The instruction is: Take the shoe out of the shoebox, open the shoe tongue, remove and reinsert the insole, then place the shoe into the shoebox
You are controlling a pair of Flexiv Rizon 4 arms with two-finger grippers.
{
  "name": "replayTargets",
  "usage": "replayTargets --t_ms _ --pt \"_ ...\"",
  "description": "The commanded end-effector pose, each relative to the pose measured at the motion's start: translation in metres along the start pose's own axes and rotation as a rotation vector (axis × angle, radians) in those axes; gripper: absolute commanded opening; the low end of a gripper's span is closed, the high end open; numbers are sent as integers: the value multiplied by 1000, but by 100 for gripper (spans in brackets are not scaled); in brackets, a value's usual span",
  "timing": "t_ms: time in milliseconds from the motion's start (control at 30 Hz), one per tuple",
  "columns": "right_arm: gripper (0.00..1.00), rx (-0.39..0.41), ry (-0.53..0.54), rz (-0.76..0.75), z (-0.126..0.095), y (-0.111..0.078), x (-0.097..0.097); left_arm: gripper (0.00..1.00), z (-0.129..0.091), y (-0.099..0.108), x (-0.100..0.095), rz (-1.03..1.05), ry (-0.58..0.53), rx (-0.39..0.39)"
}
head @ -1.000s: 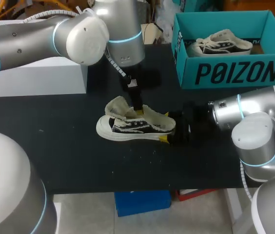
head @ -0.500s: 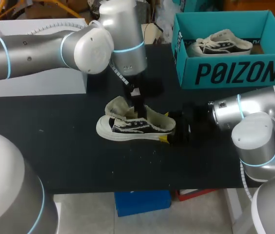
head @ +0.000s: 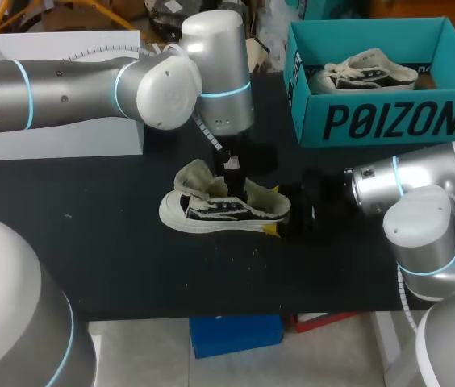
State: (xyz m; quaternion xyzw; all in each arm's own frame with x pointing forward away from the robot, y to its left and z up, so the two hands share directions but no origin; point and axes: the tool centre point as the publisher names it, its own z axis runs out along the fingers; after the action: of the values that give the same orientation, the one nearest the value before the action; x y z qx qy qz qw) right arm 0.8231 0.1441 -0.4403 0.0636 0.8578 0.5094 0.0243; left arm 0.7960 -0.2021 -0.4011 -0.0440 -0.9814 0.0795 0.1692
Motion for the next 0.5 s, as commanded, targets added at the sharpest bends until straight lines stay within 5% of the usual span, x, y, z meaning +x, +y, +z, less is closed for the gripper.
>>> replayTargets --t_ms 33,500 --pt "0 2 -2 2 1 -1 0 0 7 -3 -2 2 8 -4" --pt "0 2 -2 2 1 -1 0 0 18 -4 -2 8 23 -3"
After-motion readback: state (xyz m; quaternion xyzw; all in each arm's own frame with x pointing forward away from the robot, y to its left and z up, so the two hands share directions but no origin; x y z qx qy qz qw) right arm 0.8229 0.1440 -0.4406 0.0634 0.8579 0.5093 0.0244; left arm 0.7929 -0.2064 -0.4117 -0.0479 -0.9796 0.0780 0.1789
